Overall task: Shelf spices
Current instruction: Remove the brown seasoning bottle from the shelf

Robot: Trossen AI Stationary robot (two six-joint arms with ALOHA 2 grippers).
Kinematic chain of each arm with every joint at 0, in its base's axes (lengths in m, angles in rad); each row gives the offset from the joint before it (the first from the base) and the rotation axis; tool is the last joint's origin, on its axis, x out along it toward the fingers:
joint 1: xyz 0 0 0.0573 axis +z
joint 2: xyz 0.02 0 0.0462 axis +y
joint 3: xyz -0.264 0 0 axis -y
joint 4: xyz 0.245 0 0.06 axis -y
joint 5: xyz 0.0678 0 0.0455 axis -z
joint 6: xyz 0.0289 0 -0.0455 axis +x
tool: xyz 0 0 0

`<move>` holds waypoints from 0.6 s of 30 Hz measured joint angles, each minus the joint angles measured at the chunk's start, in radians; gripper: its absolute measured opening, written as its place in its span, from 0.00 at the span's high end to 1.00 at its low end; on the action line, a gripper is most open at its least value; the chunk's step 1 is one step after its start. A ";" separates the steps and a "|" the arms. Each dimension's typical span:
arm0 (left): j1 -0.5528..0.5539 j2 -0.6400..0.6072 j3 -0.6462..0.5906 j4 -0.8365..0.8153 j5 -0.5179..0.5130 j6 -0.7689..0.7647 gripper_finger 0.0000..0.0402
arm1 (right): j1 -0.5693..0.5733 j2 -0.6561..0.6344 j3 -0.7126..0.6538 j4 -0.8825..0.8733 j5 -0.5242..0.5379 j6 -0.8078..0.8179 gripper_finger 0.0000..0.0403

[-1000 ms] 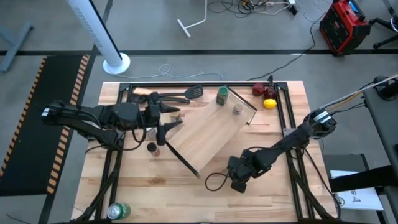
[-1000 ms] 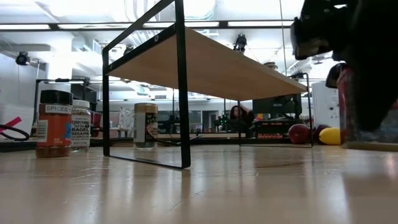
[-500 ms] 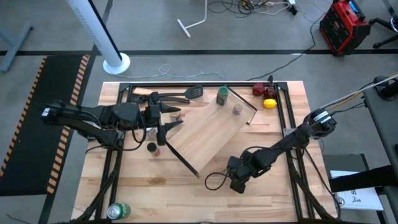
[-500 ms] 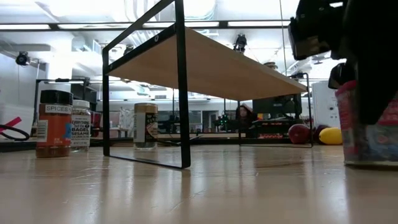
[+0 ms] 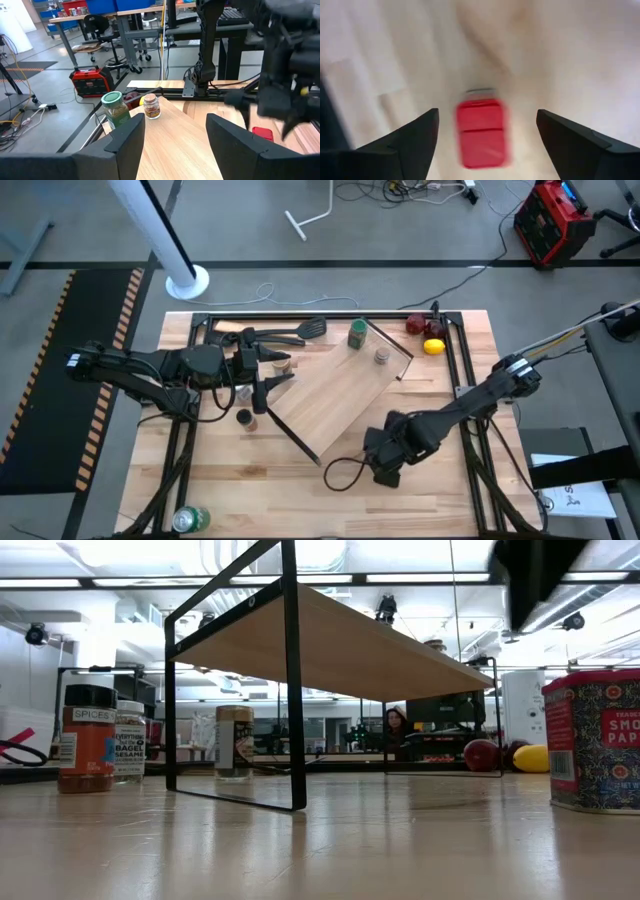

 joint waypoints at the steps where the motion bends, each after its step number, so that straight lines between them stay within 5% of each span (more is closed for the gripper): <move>1: 0.000 0.000 0.000 0.000 0.000 0.000 0.51 | 0.000 0.000 0.036 -0.062 0.056 -0.001 0.22; 7: 0.000 0.005 0.000 0.006 0.000 0.002 0.50 | -0.039 -0.026 0.187 -0.367 0.366 0.003 0.25; 18: 0.000 0.032 0.000 0.032 0.000 0.010 0.50 | -0.346 -0.199 0.189 -0.371 0.381 -0.246 0.32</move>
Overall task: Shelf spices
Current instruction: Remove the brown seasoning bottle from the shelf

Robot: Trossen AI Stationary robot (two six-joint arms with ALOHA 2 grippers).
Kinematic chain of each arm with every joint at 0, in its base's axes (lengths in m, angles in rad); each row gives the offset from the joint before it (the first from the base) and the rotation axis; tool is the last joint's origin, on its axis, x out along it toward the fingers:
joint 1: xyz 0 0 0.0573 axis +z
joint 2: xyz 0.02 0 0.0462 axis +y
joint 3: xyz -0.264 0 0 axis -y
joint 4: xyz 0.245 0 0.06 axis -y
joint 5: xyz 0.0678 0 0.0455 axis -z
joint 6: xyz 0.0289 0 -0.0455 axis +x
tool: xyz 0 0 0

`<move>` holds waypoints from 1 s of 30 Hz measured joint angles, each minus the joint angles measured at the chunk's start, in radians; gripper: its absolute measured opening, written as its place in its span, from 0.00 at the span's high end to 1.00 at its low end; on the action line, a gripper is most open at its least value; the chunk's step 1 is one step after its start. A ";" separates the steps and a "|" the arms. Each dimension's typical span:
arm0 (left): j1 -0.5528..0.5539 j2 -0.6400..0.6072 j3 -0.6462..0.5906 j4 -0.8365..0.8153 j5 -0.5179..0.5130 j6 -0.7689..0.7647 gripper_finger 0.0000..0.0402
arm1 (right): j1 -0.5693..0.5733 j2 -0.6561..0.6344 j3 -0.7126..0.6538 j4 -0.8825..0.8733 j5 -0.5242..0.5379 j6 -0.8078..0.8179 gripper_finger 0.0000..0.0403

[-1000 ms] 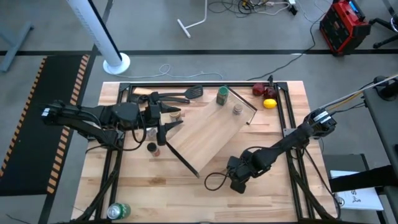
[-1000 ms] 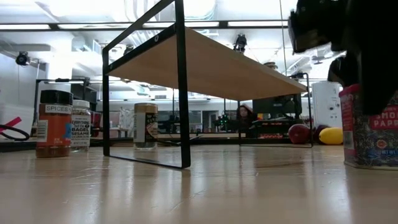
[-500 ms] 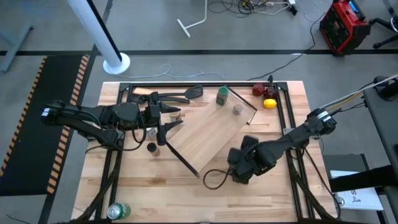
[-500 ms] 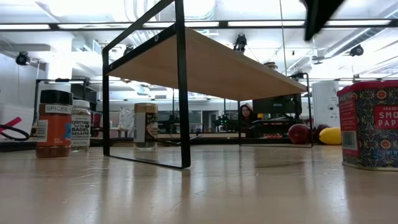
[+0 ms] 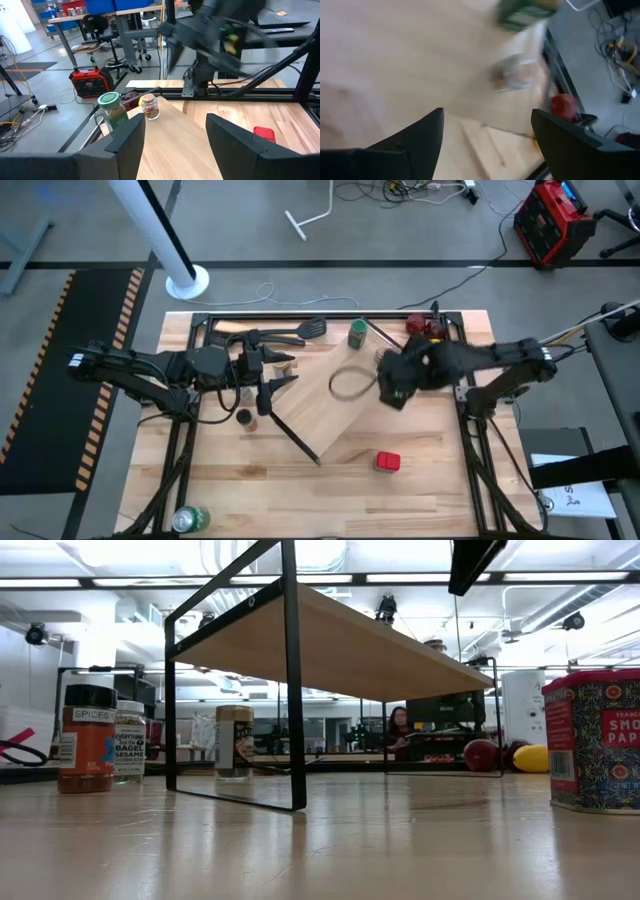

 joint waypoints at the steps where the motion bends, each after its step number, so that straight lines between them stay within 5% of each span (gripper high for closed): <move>1: 0.000 0.000 0.000 0.001 0.000 0.000 0.50 | -0.027 -0.013 0.000 0.004 -0.004 -0.016 0.32; 16: 0.000 -0.002 0.000 0.003 0.000 -0.009 0.50 | -0.304 -0.008 -0.001 0.132 -0.169 -0.271 0.25; 30: 0.000 -0.002 0.000 -0.016 0.000 -0.019 0.52 | -0.408 0.099 -0.003 0.179 -0.256 -0.400 0.30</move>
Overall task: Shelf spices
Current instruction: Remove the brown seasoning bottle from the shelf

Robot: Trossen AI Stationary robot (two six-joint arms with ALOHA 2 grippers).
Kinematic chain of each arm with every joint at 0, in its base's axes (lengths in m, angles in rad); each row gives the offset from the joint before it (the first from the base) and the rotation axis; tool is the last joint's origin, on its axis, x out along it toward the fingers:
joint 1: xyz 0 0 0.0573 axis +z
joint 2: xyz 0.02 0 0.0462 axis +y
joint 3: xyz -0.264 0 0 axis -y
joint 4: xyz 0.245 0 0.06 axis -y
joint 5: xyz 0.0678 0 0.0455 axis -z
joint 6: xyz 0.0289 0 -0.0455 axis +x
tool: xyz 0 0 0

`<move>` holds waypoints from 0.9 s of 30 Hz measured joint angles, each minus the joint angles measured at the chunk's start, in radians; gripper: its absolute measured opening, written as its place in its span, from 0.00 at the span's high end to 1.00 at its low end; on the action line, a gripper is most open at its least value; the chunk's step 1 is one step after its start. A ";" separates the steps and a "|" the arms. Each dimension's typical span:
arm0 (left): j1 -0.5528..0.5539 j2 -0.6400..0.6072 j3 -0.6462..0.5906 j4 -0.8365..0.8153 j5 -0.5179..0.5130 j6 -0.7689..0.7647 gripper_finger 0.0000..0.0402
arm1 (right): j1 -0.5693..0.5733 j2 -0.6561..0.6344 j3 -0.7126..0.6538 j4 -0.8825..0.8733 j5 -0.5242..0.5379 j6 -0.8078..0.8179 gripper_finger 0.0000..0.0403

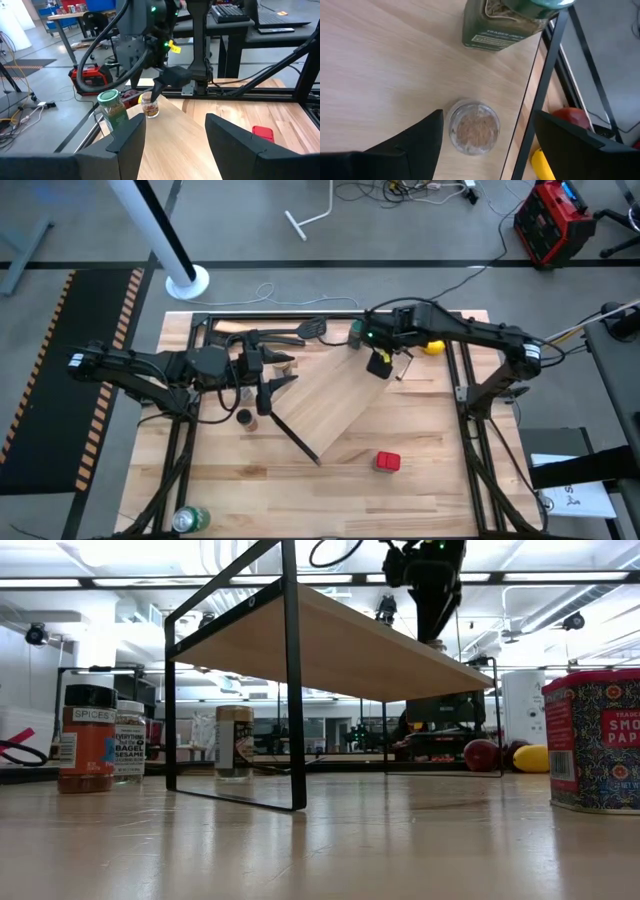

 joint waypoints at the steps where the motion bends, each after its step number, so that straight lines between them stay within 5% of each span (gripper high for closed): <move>1: 0.000 0.000 0.000 -0.002 0.000 0.000 0.51 | -0.007 0.005 0.000 0.000 -0.011 -0.005 0.30; 12: 0.000 -0.002 0.000 -0.054 0.000 -0.043 0.52 | -0.033 0.015 -0.022 -0.001 -0.063 -0.010 0.28; 27: -0.001 -0.003 0.000 -0.079 0.000 -0.068 0.52 | -0.032 0.015 -0.150 0.056 -0.088 -0.021 0.42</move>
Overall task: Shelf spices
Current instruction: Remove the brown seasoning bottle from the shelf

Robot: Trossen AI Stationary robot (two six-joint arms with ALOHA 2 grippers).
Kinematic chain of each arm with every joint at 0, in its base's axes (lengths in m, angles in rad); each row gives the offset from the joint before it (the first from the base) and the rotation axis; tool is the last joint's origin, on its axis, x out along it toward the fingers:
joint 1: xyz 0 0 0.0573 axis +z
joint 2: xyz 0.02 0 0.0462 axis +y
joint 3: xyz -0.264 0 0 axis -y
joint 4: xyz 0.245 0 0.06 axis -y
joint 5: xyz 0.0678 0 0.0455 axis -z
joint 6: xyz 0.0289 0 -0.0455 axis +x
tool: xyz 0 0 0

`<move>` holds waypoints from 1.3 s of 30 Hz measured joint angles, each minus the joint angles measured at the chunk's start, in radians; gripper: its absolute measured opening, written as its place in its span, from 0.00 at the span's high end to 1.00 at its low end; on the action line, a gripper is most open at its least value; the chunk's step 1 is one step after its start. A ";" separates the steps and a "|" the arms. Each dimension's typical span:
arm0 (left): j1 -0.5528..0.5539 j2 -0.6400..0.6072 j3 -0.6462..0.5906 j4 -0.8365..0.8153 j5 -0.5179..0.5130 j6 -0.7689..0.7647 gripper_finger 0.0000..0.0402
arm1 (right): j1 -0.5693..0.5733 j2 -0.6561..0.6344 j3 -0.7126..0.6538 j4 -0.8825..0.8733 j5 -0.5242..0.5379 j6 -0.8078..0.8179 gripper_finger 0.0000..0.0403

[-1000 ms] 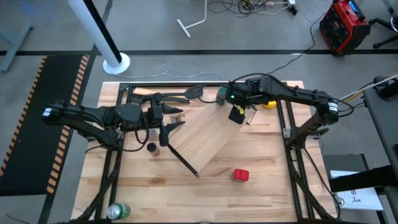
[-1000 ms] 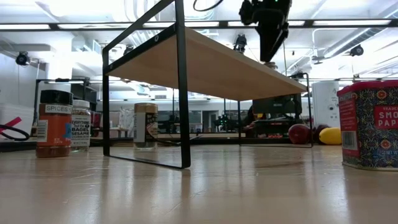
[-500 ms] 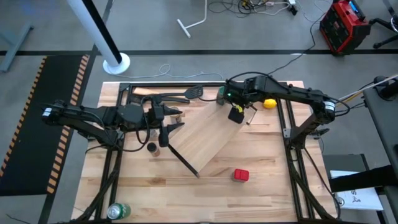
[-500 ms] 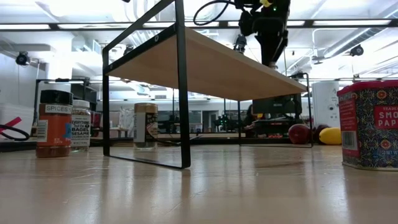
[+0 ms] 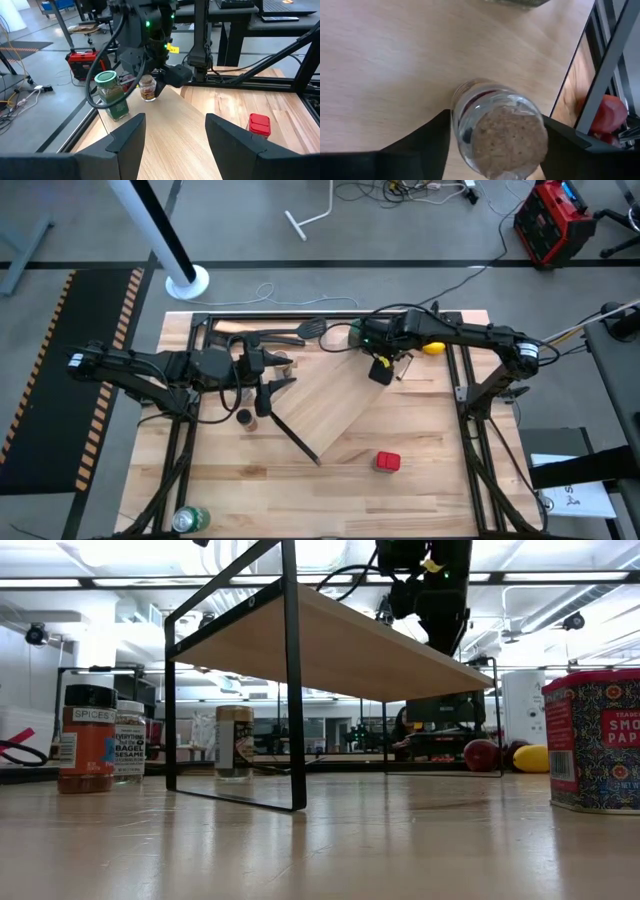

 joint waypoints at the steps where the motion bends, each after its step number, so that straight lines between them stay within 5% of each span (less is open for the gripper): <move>1: 0.000 0.000 0.000 0.000 0.000 0.000 0.52 | 0.000 0.000 -0.003 0.000 0.000 0.000 0.45; 23: 0.000 0.000 0.000 -0.007 0.000 0.000 0.52 | 0.001 -0.150 -0.004 -0.022 -0.027 0.015 0.90; 27: 0.000 0.000 0.000 -0.007 0.000 0.000 0.51 | 0.002 -0.165 -0.004 -0.030 -0.027 0.022 0.83; 39: 0.000 0.000 0.000 0.009 0.000 0.000 0.52 | 0.002 -0.108 -0.004 -0.001 -0.061 0.056 0.37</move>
